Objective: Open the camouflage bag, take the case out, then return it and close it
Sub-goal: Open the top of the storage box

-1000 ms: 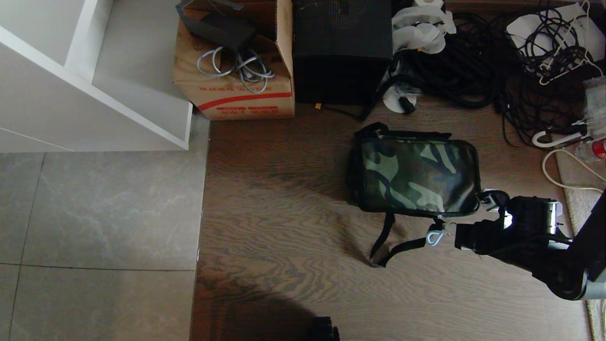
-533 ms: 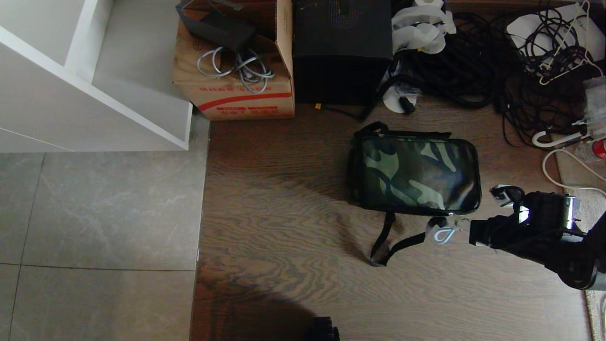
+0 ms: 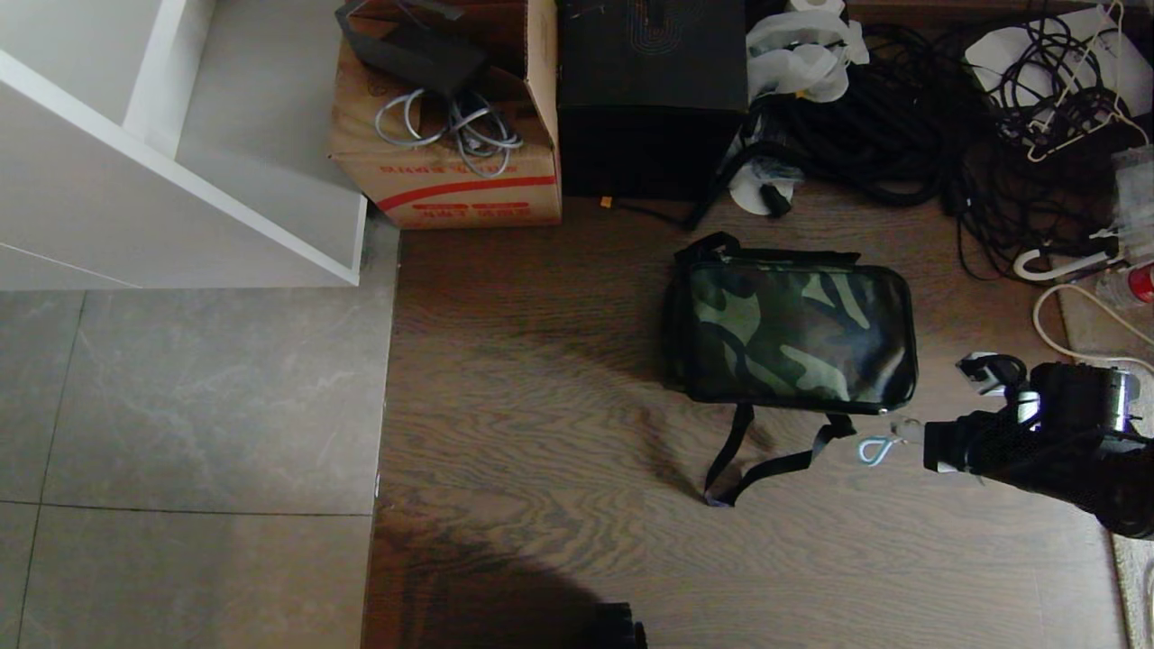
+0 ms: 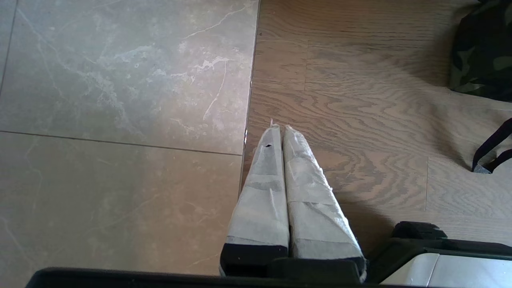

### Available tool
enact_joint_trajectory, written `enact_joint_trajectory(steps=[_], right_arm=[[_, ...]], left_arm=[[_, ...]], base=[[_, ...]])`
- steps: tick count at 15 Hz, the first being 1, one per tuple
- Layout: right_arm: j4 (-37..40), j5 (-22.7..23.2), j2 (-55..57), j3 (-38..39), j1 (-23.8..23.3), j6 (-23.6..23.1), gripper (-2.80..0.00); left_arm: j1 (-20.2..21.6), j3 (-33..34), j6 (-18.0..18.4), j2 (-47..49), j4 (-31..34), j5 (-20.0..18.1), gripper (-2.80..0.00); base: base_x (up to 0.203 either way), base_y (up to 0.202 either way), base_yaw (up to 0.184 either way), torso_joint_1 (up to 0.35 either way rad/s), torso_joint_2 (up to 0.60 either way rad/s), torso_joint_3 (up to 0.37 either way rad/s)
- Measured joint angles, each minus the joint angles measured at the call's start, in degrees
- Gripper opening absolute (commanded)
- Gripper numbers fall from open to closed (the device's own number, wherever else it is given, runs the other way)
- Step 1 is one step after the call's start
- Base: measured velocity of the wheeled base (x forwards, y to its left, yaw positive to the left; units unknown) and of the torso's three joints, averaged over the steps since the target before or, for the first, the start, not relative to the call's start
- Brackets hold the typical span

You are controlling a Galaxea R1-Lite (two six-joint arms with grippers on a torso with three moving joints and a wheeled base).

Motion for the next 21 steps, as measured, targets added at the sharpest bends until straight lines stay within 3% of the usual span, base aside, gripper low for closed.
enact_joint_trajectory(steps=[7, 15, 16, 17, 21], right_arm=[[1.1, 2.3, -0.2, -0.4, -2.6, -3.7, -2.8], [4.2, 7.0, 0.9, -2.2, -5.9, -11.3, -2.8], [4.3, 7.3, 1.1, -2.1, -5.9, -12.0, -1.75], [4.9, 7.6, 1.3, -1.7, -5.8, -12.4, 0.0], [7.5, 8.0, 1.3, -0.2, -4.8, -14.8, 0.0]], left_arm=[[0.0, 0.0, 0.0, 0.0, 0.0, 0.0, -2.8], [0.0, 0.0, 0.0, 0.0, 0.0, 0.0, -2.8], [0.0, 0.0, 0.0, 0.0, 0.0, 0.0, -2.8], [0.0, 0.0, 0.0, 0.0, 0.0, 0.0, -2.8], [0.0, 0.0, 0.0, 0.0, 0.0, 0.0, -2.8]], base=[[0.0, 0.0, 0.0, 0.0, 0.0, 0.0], [0.0, 0.0, 0.0, 0.0, 0.0, 0.0], [0.0, 0.0, 0.0, 0.0, 0.0, 0.0], [0.0, 0.0, 0.0, 0.0, 0.0, 0.0], [0.0, 0.0, 0.0, 0.0, 0.0, 0.0]])
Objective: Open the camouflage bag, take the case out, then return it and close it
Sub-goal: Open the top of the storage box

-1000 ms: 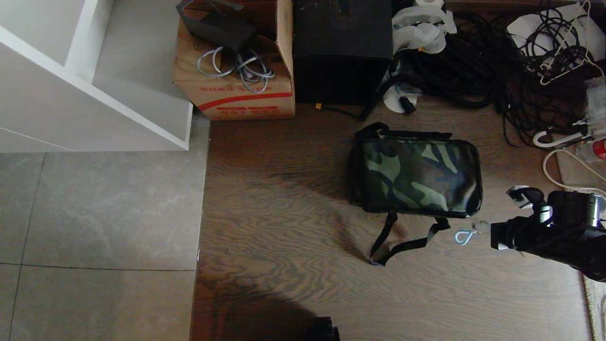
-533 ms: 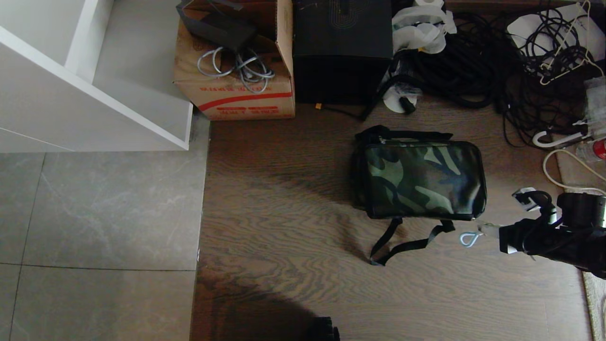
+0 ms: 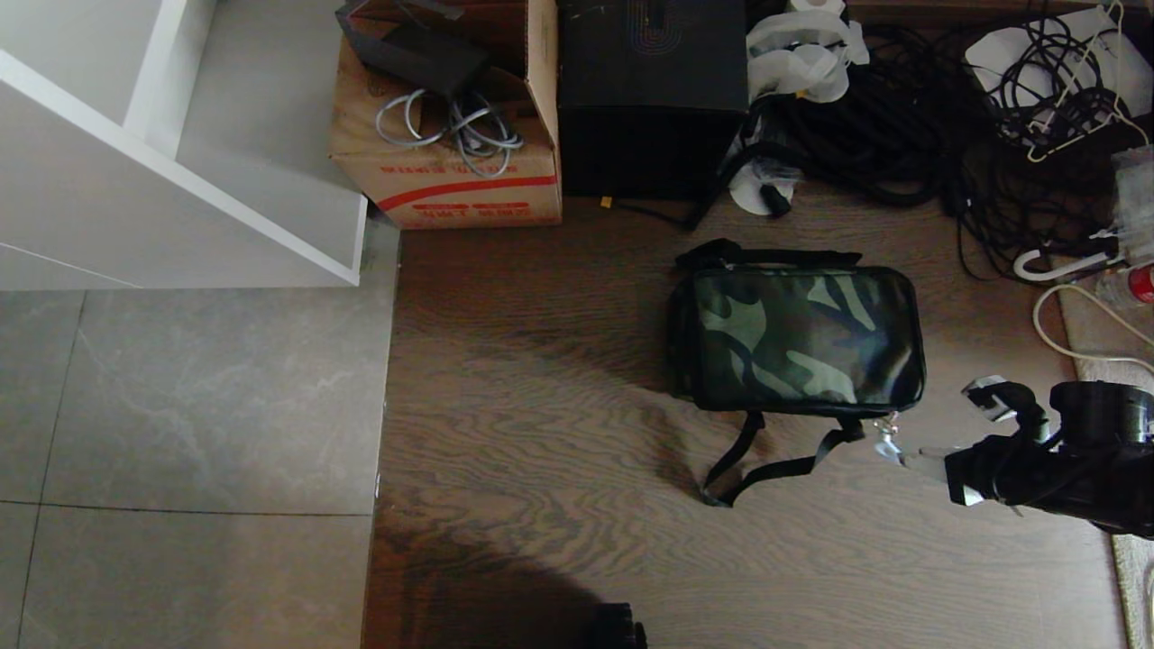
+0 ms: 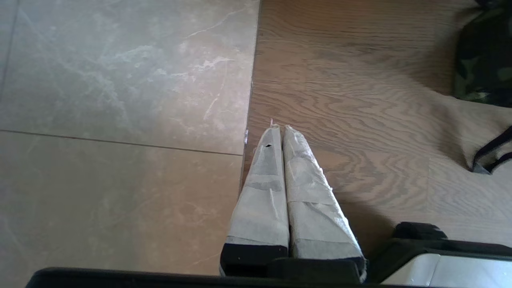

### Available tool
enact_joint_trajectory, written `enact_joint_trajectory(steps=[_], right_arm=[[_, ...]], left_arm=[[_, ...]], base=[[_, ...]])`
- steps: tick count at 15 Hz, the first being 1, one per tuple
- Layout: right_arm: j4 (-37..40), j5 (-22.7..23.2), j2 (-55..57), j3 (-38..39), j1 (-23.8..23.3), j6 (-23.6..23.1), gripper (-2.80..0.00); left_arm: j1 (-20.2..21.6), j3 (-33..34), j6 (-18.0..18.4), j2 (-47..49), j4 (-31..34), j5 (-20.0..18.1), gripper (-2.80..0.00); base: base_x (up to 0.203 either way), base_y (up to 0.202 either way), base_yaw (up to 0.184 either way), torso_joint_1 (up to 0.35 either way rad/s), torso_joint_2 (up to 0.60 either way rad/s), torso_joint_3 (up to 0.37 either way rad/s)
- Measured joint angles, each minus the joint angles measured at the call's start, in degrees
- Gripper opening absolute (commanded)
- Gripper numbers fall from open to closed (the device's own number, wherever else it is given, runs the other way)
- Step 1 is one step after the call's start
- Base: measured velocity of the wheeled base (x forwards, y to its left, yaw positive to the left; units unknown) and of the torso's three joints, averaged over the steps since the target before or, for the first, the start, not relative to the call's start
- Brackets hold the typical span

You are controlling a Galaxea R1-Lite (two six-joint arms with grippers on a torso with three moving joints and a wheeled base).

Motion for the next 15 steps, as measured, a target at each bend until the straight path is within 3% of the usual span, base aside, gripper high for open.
enact_joint_trajectory(steps=[4, 7, 9, 15], right_arm=[[4.0, 5.3, -2.7, 1.8, -0.6, -1.6, 0.0], [11.2, 11.7, -7.6, 2.0, -1.5, 1.8, 0.0], [13.6, 12.8, -11.0, 1.7, -2.1, 5.6, 0.0], [13.5, 12.9, -13.0, -3.4, -7.2, 11.3, 0.0]], left_arm=[[0.0, 0.0, 0.0, 0.0, 0.0, 0.0, -2.8], [0.0, 0.0, 0.0, 0.0, 0.0, 0.0, -2.8], [0.0, 0.0, 0.0, 0.0, 0.0, 0.0, -2.8], [0.0, 0.0, 0.0, 0.0, 0.0, 0.0, -2.8]], base=[[0.0, 0.0, 0.0, 0.0, 0.0, 0.0], [0.0, 0.0, 0.0, 0.0, 0.0, 0.0], [0.0, 0.0, 0.0, 0.0, 0.0, 0.0], [0.0, 0.0, 0.0, 0.0, 0.0, 0.0]])
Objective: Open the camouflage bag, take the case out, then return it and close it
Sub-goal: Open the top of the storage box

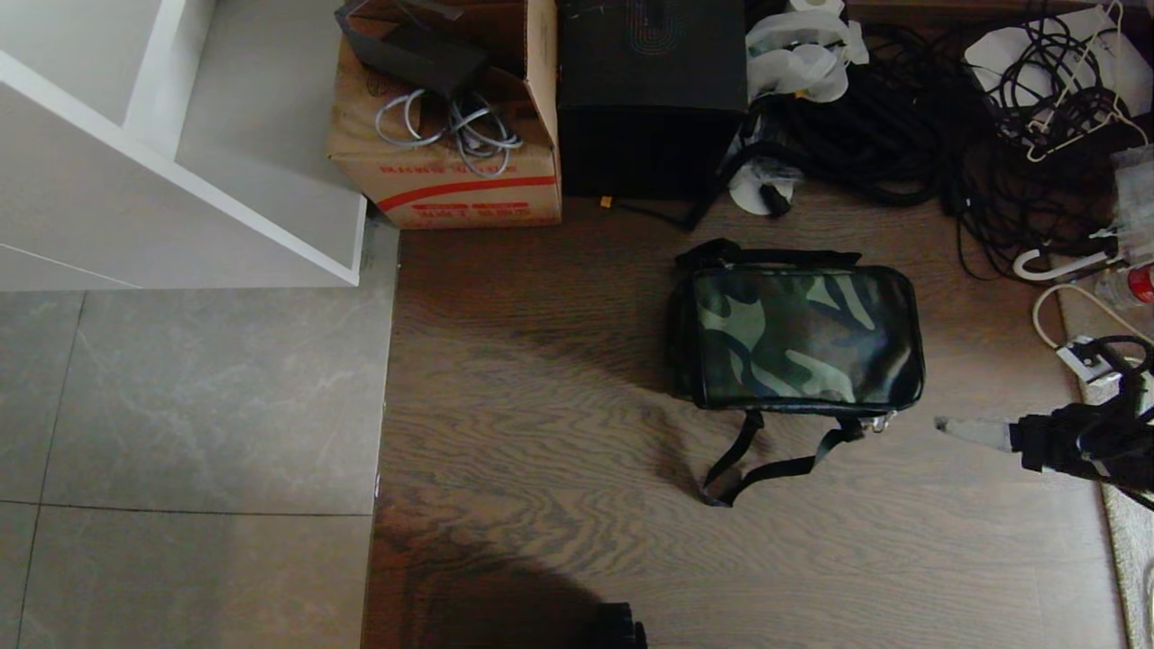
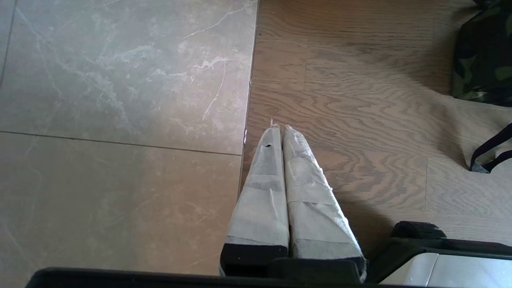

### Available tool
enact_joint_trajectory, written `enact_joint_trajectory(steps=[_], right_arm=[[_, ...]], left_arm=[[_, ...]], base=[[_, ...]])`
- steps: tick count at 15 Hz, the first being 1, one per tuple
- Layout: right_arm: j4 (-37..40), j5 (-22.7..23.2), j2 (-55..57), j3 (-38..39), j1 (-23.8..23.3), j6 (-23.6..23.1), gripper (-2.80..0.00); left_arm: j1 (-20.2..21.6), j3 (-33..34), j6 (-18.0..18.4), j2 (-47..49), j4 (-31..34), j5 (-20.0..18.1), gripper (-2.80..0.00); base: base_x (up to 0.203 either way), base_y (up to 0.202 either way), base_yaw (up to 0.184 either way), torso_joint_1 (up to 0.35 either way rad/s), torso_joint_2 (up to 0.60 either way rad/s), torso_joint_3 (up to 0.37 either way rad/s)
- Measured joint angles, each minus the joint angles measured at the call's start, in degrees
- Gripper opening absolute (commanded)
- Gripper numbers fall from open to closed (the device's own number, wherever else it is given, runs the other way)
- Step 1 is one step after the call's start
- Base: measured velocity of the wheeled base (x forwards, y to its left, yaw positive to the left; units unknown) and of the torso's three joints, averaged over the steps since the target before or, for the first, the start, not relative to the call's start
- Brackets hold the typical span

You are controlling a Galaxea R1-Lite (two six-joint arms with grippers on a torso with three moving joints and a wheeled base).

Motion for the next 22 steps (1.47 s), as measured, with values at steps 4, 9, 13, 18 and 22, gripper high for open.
enact_joint_trajectory(steps=[4, 9, 13, 18, 22], right_arm=[[-0.9, -1.4, 4.1, -6.7, -0.6, 8.6, 0.0], [-12.5, -5.8, 12.9, -12.1, 1.7, 20.8, 0.0], [-20.2, -6.5, 19.2, -16.1, 4.0, 31.3, 0.0], [-32.6, -6.8, 22.4, -14.8, 8.2, 45.8, 0.0], [-39.8, -13.4, 23.0, -9.0, 14.4, 50.4, 0.0]], left_arm=[[0.0, 0.0, 0.0, 0.0, 0.0, 0.0, -2.8], [0.0, 0.0, 0.0, 0.0, 0.0, 0.0, -2.8], [0.0, 0.0, 0.0, 0.0, 0.0, 0.0, -2.8], [0.0, 0.0, 0.0, 0.0, 0.0, 0.0, -2.8], [0.0, 0.0, 0.0, 0.0, 0.0, 0.0, -2.8]], base=[[0.0, 0.0, 0.0, 0.0, 0.0, 0.0], [0.0, 0.0, 0.0, 0.0, 0.0, 0.0], [0.0, 0.0, 0.0, 0.0, 0.0, 0.0], [0.0, 0.0, 0.0, 0.0, 0.0, 0.0], [0.0, 0.0, 0.0, 0.0, 0.0, 0.0]])
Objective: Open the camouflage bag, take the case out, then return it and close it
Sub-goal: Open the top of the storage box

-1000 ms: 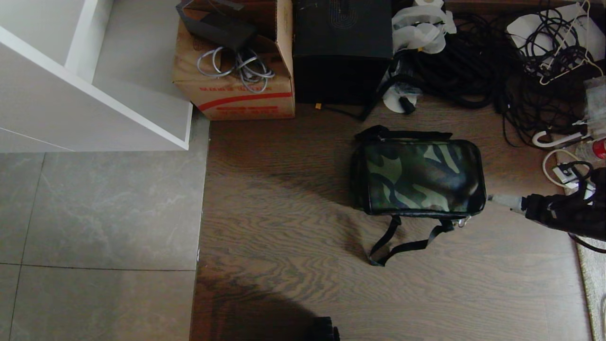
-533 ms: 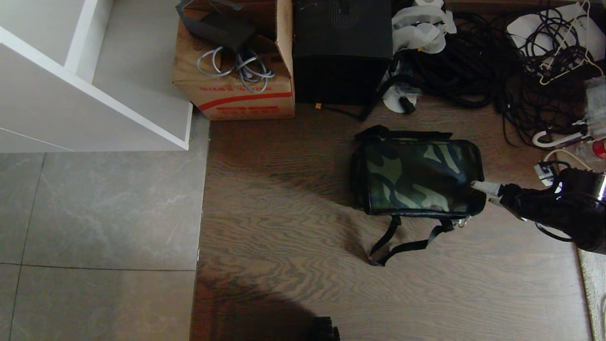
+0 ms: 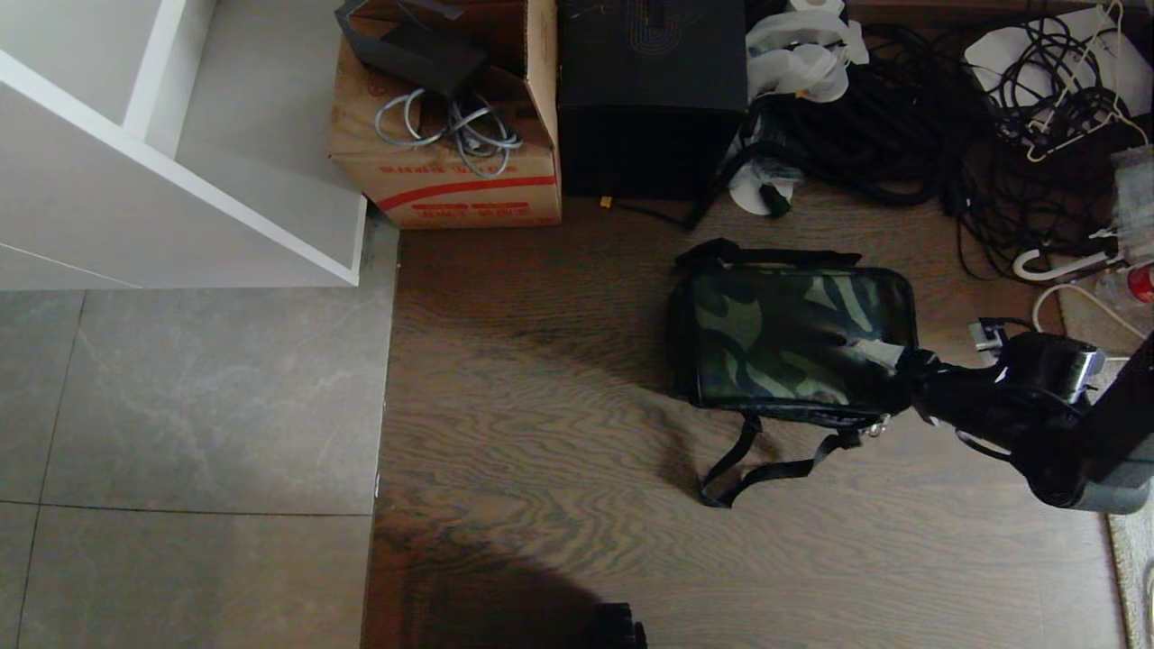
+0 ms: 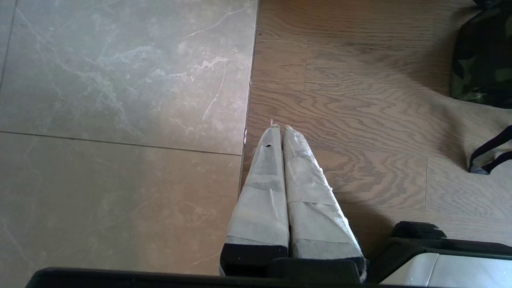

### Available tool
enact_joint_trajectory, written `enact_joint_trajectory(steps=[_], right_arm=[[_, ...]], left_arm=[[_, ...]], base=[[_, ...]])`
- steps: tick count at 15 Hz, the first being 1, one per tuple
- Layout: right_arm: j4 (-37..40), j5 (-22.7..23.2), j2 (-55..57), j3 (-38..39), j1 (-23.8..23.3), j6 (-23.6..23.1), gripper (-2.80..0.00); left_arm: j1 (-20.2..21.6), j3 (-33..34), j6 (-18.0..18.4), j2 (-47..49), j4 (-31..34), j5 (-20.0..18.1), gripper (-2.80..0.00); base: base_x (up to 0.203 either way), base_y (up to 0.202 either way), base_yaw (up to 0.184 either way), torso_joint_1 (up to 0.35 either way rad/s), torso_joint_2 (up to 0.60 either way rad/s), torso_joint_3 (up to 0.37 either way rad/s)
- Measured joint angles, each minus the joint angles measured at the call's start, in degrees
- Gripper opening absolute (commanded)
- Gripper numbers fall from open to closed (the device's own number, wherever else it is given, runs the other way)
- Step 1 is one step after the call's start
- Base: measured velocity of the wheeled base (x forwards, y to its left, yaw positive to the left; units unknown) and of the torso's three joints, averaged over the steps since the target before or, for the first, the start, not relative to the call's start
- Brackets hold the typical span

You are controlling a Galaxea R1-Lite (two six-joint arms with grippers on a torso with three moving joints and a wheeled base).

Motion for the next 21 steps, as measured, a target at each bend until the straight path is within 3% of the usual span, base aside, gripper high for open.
enact_joint_trajectory(steps=[2, 4, 9, 12, 14, 16, 21], right_arm=[[-1.3, -6.0, -0.3, 2.3, 3.9, 6.0, 0.0], [-1.1, -9.1, -1.0, 4.6, 7.4, 8.7, 0.0], [-0.7, -8.6, -4.9, 7.6, 8.8, 9.2, 0.0], [1.9, -6.2, -7.4, 8.6, 7.9, 6.4, 0.0], [6.3, -1.5, -9.6, 9.0, 5.5, 0.1, 0.0], [13.0, 2.2, -11.8, 10.1, 3.1, -9.0, 0.0], [34.3, 3.7, -16.4, 14.4, -2.0, -41.2, 0.0]], left_arm=[[0.0, 0.0, 0.0, 0.0, 0.0, 0.0, -2.8], [0.0, 0.0, 0.0, 0.0, 0.0, 0.0, -2.8], [0.0, 0.0, 0.0, 0.0, 0.0, 0.0, -2.8], [0.0, 0.0, 0.0, 0.0, 0.0, 0.0, -2.8], [0.0, 0.0, 0.0, 0.0, 0.0, 0.0, -2.8], [0.0, 0.0, 0.0, 0.0, 0.0, 0.0, -2.8], [0.0, 0.0, 0.0, 0.0, 0.0, 0.0, -2.8]], base=[[0.0, 0.0, 0.0, 0.0, 0.0, 0.0], [0.0, 0.0, 0.0, 0.0, 0.0, 0.0], [0.0, 0.0, 0.0, 0.0, 0.0, 0.0], [0.0, 0.0, 0.0, 0.0, 0.0, 0.0], [0.0, 0.0, 0.0, 0.0, 0.0, 0.0], [0.0, 0.0, 0.0, 0.0, 0.0, 0.0], [0.0, 0.0, 0.0, 0.0, 0.0, 0.0]])
